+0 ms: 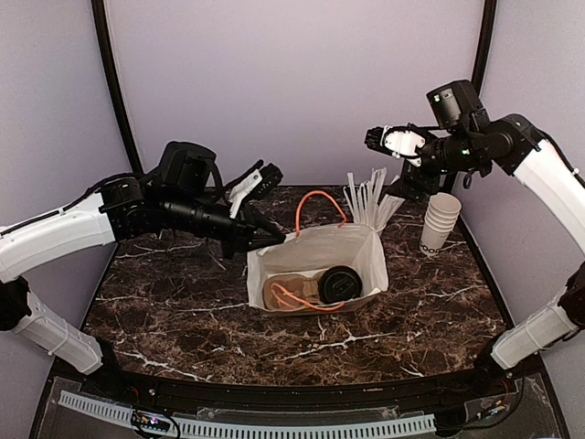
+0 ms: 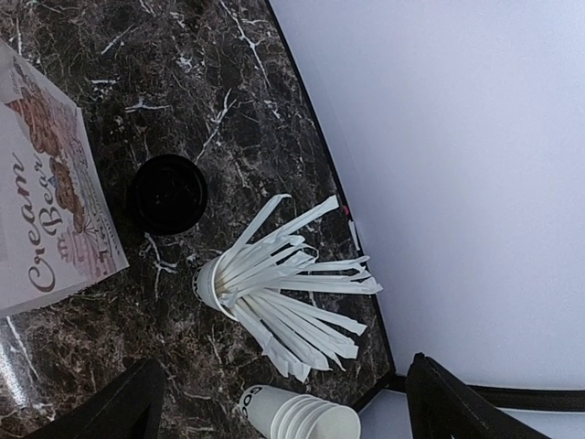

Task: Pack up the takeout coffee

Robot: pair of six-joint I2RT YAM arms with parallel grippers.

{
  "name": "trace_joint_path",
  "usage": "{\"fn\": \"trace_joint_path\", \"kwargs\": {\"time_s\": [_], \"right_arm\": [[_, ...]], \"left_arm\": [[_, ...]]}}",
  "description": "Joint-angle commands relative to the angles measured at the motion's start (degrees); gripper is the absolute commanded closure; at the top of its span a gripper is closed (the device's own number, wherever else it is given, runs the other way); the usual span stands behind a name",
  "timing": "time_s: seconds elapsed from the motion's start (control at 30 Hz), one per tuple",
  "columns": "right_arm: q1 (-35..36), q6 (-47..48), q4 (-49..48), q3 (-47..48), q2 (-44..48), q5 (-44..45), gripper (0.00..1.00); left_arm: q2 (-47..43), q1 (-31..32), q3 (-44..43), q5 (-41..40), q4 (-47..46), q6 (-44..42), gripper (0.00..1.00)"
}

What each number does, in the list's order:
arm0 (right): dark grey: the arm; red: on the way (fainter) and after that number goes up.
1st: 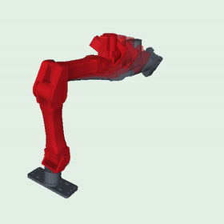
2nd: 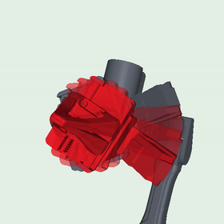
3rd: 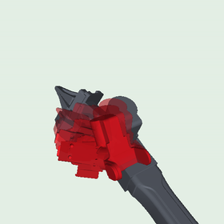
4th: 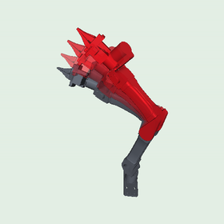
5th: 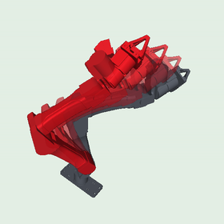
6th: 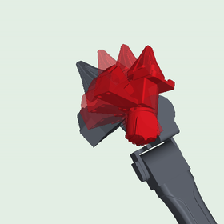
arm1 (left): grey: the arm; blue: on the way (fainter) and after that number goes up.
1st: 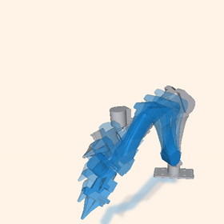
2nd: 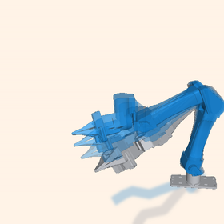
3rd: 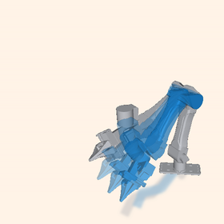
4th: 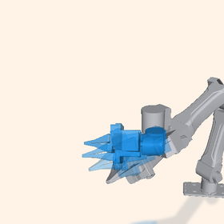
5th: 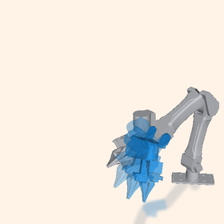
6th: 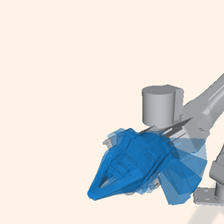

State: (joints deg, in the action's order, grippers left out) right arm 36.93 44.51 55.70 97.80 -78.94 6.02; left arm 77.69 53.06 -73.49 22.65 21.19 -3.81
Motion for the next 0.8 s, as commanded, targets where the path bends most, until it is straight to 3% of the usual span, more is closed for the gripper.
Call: {"fn": "trace_joint_path", "kwargs": {"time_s": [0.0, 0.17, 0.37, 0.6, 0.77], "right_arm": [[-3.5, -2.2, 1.0, 1.3, -3.0, -4.7, 0.08], [-8.6, -4.2, 1.9, 3.5, -6.8, -10.4, 0.12], [-11.7, -7.4, 0.3, 0.8, -9.8, -13.9, 0.2], [-14.0, -9.5, -1.3, 0.2, -11.9, -15.4, 0.26], [-14.9, -9.8, -2.4, -1.4, -13.2, -14.9, 0.33]], "left_arm": [[2.0, -3.4, 0.1, 3.2, -4.4, 2.0, 0.99], [5.0, -6.8, -2.2, 2.9, -7.2, 2.2, 0.82], [6.6, -12.3, -3.8, 4.2, -13.6, 2.7, 0.73], [4.4, -14.3, -5.7, 6.4, -12.6, 1.3, 0.48], [1.4, -14.3, -3.9, 4.8, -10.7, 0.7, 0.43]]}}
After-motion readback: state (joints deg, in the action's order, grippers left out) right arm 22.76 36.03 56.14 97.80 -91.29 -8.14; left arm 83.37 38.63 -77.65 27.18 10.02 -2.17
